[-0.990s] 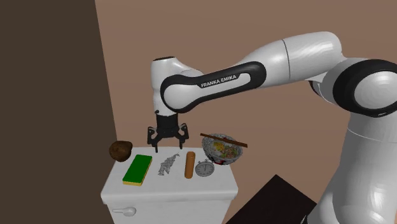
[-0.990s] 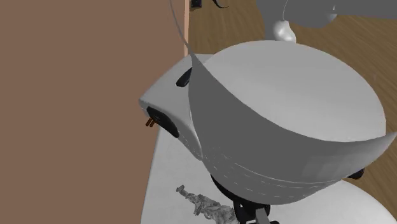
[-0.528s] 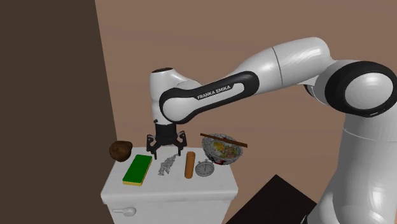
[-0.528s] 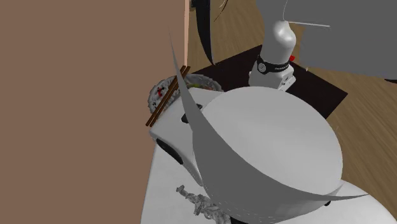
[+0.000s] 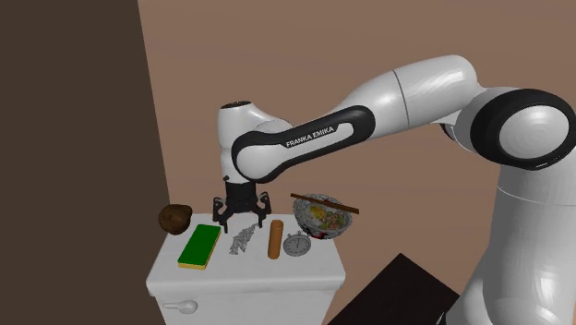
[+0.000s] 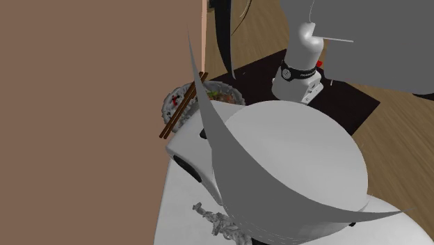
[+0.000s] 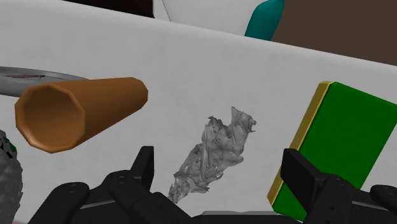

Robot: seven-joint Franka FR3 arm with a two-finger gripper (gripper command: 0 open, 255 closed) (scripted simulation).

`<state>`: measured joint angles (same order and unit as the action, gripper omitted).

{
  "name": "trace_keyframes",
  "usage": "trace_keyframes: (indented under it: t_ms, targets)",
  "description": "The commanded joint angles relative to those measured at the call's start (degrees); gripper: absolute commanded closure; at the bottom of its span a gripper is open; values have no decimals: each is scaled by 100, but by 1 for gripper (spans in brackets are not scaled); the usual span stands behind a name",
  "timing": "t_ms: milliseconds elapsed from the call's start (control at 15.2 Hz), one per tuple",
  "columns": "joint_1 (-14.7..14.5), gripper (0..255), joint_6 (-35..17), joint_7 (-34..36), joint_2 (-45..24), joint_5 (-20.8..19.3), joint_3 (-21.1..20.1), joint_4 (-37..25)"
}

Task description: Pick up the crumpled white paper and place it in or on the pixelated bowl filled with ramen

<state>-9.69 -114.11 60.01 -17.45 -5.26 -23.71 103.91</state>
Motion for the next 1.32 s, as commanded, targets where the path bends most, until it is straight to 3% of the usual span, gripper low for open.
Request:
trace_keyframes:
  t_ms: [0,594,660,792,924,1254]
  targets:
    - [0,255,0,0,0,0,0,0]
    - [0,255,0,0,0,0,0,0]
    - [0,0,0,0,0,0,0,0]
    - [-11,0,-1519,1870,496,87,306,1048]
    - [-206,0,-2948,4232,859,-372,692,1995]
    - [-258,0,-3193,4351,597,-529,765,1990]
